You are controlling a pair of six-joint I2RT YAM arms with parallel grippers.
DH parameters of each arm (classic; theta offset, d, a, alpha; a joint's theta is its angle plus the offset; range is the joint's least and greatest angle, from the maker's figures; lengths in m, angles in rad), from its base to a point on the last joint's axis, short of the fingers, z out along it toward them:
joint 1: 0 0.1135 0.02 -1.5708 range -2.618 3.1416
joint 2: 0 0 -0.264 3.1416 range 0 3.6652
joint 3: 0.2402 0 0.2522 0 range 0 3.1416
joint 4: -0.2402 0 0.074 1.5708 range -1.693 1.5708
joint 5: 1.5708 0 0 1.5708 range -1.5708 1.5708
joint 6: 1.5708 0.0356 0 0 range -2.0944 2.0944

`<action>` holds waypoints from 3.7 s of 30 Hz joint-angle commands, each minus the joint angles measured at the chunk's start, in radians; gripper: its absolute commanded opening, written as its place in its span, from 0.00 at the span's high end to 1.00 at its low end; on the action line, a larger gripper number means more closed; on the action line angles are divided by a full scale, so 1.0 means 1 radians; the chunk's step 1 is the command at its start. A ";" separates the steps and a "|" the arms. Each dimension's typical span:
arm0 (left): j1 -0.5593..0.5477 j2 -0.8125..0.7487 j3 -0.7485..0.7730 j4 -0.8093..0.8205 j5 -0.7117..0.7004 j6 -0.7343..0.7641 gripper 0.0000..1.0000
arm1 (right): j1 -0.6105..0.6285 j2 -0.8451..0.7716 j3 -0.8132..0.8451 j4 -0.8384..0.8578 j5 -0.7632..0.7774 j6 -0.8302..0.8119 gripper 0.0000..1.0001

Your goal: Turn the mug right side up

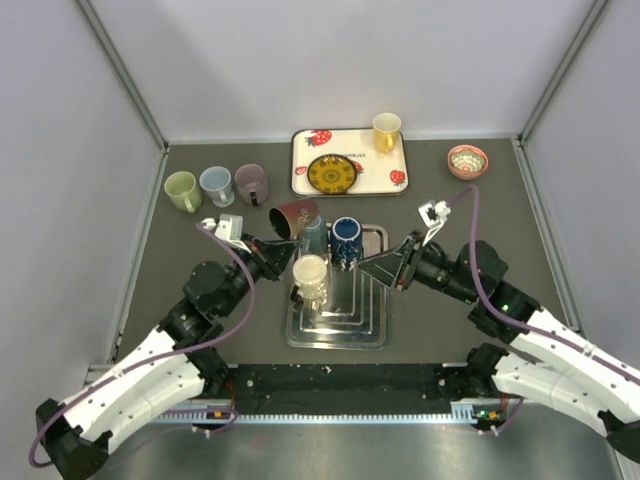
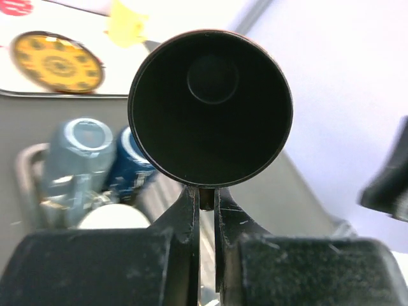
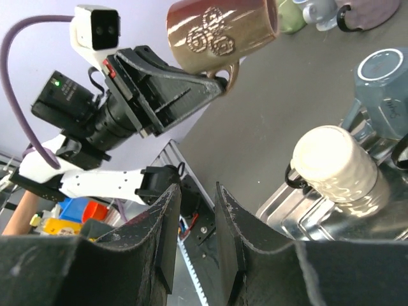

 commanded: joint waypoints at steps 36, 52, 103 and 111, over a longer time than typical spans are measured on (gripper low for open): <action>0.966 0.772 0.572 -0.679 -0.021 0.253 1.00 | 0.012 -0.142 -0.005 -0.253 0.148 -0.244 0.73; 1.038 1.054 0.795 -0.776 -0.050 0.267 1.00 | 0.010 -0.087 -0.017 -0.270 0.177 -0.319 0.73; 0.388 0.231 0.390 -0.806 -0.168 0.008 0.40 | 0.027 0.440 0.297 -0.503 0.476 -0.224 0.49; 0.266 0.174 0.238 -0.768 -0.294 -0.050 0.01 | 0.044 0.769 0.509 -0.568 0.565 -0.105 0.44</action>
